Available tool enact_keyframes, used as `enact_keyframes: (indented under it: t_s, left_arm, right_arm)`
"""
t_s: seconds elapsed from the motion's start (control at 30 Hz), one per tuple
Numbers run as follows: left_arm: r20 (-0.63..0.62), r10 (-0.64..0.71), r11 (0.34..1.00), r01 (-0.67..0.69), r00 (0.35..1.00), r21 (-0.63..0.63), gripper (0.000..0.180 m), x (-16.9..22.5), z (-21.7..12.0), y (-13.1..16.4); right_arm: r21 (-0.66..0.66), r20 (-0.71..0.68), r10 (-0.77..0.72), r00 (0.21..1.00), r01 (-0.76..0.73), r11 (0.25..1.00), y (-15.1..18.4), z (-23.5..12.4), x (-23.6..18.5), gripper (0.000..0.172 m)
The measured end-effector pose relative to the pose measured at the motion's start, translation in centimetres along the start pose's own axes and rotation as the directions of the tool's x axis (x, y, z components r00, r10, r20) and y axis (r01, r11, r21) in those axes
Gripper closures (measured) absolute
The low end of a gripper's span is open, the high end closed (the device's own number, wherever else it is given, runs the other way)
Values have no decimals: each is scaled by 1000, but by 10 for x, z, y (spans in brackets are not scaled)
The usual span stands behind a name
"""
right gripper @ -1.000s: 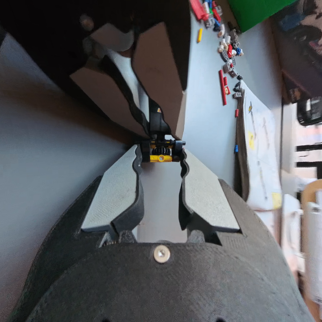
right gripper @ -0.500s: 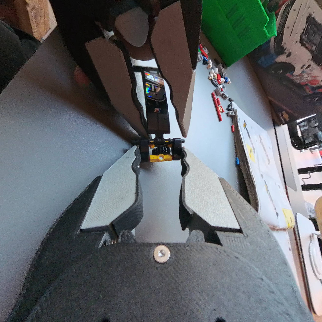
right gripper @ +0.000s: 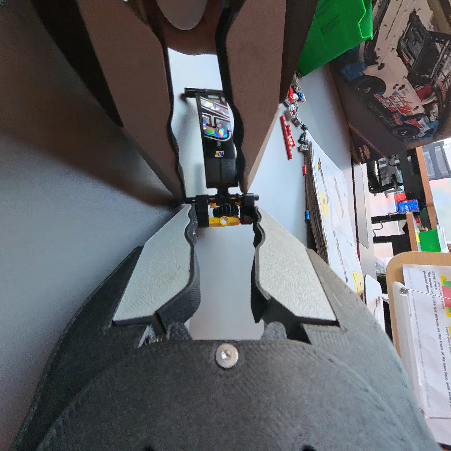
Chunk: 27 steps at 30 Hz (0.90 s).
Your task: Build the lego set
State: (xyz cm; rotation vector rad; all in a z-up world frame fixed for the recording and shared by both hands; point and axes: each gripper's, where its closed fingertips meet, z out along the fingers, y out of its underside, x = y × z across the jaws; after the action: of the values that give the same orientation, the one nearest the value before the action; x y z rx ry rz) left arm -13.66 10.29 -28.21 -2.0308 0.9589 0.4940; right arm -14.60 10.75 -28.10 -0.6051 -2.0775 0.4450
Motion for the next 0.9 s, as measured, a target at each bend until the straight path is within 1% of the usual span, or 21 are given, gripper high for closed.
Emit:
enact_keyframes:
  t_s: [0.07, 0.2, 0.3, 0.47, 0.7, 0.73, 0.77, 0.83, 0.87, 0.9]
  left_arm:
    - [25, 19, 999, -19, 999, -27, 141, -1, 1, 0]
    - [8, 1, 1000, -1, 1000, -21, 140, -2, 1, 0]
    - [-7, -10, 1000, 10, 1000, -19, 140, -2, 2, 1]
    - [-30, -17, 1000, 16, 999, -25, 141, -2, 3, -1]
    - [-17, -22, 1000, 21, 1000, -22, 143, -1, 3, -2]
    - [-17, -18, 1000, 17, 1000, -20, 144, 0, 2, -2]
    - [-13, -11, 1000, 11, 1000, -17, 144, 0, 2, -2]
    - [-10, -18, 1000, 18, 1000, -9, 144, 1, 3, -3]
    - [-8, -26, 1000, 26, 1000, -4, 144, 1, 3, -3]
    - [-3, -30, 1000, 30, 1000, 2, 144, 1, 3, -3]
  right_arm:
    - [-24, -2, -5, 1000, 5, 1000, 1, 1, 1, 127]
    - [-32, -24, -40, 999, 39, 999, 1, 1, 2, 127]
    - [-64, -4, -55, 998, 55, 996, 1, 1, 2, 128]
    - [-116, -21, -127, 992, 124, 986, 2, 0, 3, 130]
    - [-105, 9, -175, 984, 175, 979, 1, 0, 1, 133]
    - [-103, 19, -191, 981, 192, 976, 1, 0, 0, 131]
    - [-103, 27, -210, 977, 212, 972, 1, 0, 0, 133]
    - [-106, 52, -242, 969, 246, 963, 1, -1, 0, 134]
    - [-110, 57, -250, 967, 255, 961, 2, -1, 0, 131]
    - [-116, 57, -259, 964, 264, 958, 2, -1, 0, 134]
